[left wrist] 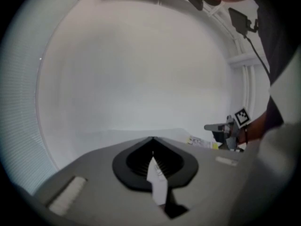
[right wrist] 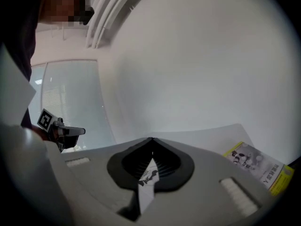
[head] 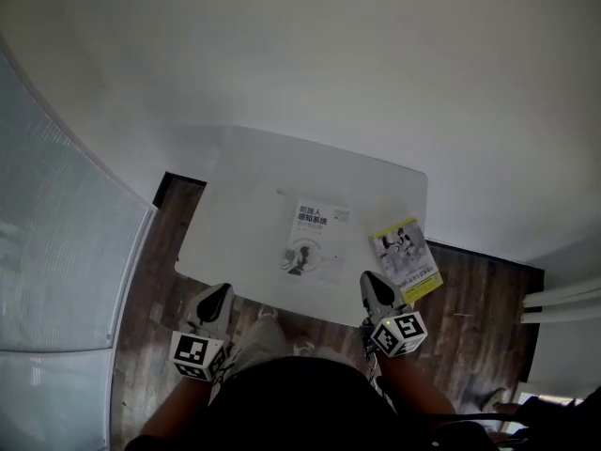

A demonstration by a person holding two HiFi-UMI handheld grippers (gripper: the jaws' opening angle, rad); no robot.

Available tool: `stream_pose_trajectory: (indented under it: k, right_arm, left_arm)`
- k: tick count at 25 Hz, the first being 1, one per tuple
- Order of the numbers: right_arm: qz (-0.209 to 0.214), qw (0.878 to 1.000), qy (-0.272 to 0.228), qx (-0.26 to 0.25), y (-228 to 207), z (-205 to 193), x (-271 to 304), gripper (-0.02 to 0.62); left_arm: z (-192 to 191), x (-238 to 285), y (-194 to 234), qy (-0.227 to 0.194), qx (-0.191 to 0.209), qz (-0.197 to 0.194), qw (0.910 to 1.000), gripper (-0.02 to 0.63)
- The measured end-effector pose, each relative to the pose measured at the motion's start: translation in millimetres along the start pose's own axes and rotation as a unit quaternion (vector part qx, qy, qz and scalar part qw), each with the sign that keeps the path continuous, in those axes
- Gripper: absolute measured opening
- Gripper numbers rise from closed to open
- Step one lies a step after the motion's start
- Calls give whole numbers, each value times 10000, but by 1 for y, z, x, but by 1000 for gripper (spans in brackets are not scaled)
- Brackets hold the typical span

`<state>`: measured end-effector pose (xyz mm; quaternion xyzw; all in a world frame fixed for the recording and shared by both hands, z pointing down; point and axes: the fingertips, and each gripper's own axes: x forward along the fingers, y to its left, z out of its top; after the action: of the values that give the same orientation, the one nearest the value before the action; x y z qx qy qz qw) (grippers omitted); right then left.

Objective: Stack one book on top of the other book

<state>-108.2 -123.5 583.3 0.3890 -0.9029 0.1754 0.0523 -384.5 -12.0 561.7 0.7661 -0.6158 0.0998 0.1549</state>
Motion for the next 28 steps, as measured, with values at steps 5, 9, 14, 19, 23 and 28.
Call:
stream_pose_trajectory:
  k: [5, 9, 14, 19, 23, 28]
  right_arm:
    - [-625, 9979, -159, 68, -3, 14, 14, 3]
    - [-1162, 9929, -196, 189, -3, 22, 9, 3]
    - [-1925, 9805, -288, 257, -7, 33, -22, 3]
    - [-2509, 9669, -247, 387, -24, 26, -58, 3]
    - [-2838, 9564, -267, 640, -54, 16, -77, 3]
    - [-2873, 9534, -441, 814, -88, 20, -92, 3]
  left_arm:
    - [22, 55, 22, 68, 621, -830, 9946, 3]
    - [50, 95, 27, 18, 864, -1454, 9856, 3]
    - [73, 123, -1, -130, 1144, -2309, 9661, 3]
    - [73, 145, -23, -56, 928, -2721, 9578, 3]
    - [77, 161, -41, -71, 781, -2758, 9580, 3]
    - [78, 175, -74, -33, 634, -2730, 9599, 3]
